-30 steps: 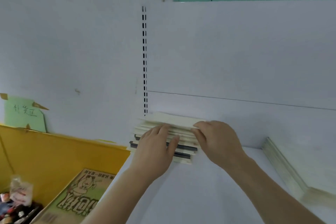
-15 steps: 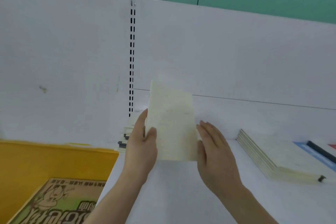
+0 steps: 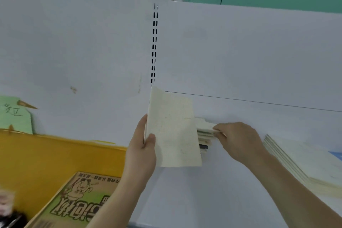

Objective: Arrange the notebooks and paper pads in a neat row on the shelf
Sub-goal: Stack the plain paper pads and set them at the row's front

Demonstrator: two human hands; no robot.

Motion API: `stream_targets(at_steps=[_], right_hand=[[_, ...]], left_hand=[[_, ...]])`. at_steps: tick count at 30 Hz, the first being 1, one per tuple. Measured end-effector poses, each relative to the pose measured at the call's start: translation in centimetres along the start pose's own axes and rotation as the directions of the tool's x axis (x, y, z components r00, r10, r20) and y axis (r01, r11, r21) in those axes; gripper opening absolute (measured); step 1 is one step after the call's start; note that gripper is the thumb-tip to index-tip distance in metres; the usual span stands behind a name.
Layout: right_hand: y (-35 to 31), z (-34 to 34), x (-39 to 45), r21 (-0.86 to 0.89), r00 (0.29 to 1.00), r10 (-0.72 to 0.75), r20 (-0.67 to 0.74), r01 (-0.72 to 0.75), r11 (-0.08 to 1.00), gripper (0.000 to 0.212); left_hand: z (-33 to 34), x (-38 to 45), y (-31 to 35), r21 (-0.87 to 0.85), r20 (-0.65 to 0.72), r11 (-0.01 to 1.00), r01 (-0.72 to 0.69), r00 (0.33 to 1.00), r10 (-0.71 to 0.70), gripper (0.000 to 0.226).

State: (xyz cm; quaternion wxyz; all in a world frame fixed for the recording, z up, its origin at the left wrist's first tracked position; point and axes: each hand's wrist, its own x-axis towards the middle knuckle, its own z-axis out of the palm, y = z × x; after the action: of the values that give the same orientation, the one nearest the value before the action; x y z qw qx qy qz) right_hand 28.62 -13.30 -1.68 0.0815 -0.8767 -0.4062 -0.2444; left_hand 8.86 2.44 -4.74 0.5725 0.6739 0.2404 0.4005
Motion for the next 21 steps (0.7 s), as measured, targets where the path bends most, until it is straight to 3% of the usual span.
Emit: stream_targets(at_steps=[3,6,9,14,18,21], right_hand=[[0.1,-2.0,-0.8,0.017,0.961,0.116,-0.252,-0.115,0.993,0.018],[-1.0,-2.8,-2.7,0.24,0.838,0.298,-0.457,-0.207,0.948,0.016],[-4.1,-1.8,-5.1,0.38,0.762,0.308,-0.569,-0.088,0.921,0.018],[-9.0,3.1,-8.1,0.273,0.783,-0.063,-0.619,0.29,0.917,0.031],[-8.4,4.0,-9.6,0.293,0.834,-0.115,-0.539,0.314,0.903,0.04],[-6.6,2.7,-10.6,0.325,0.887,-0.149,-0.438,0.31,0.894,0.048]], left_hand=[[0.1,-0.1,0.5,-0.039,-0.005,0.999,0.006,1.0,-0.006,0.05],[0.5,0.0,0.6,-0.099,0.016,0.995,0.019,1.0,-0.017,0.049],[2.1,-0.4,0.6,-0.176,0.061,0.982,0.064,0.997,-0.055,0.051],[5.5,-1.8,1.4,-0.361,0.163,0.928,0.088,0.986,-0.03,0.042],[7.0,-2.6,1.4,-0.476,0.237,0.875,0.088,0.971,0.031,0.035],[8.3,-2.8,1.1,-0.444,0.263,0.895,0.051,0.962,0.075,0.044]])
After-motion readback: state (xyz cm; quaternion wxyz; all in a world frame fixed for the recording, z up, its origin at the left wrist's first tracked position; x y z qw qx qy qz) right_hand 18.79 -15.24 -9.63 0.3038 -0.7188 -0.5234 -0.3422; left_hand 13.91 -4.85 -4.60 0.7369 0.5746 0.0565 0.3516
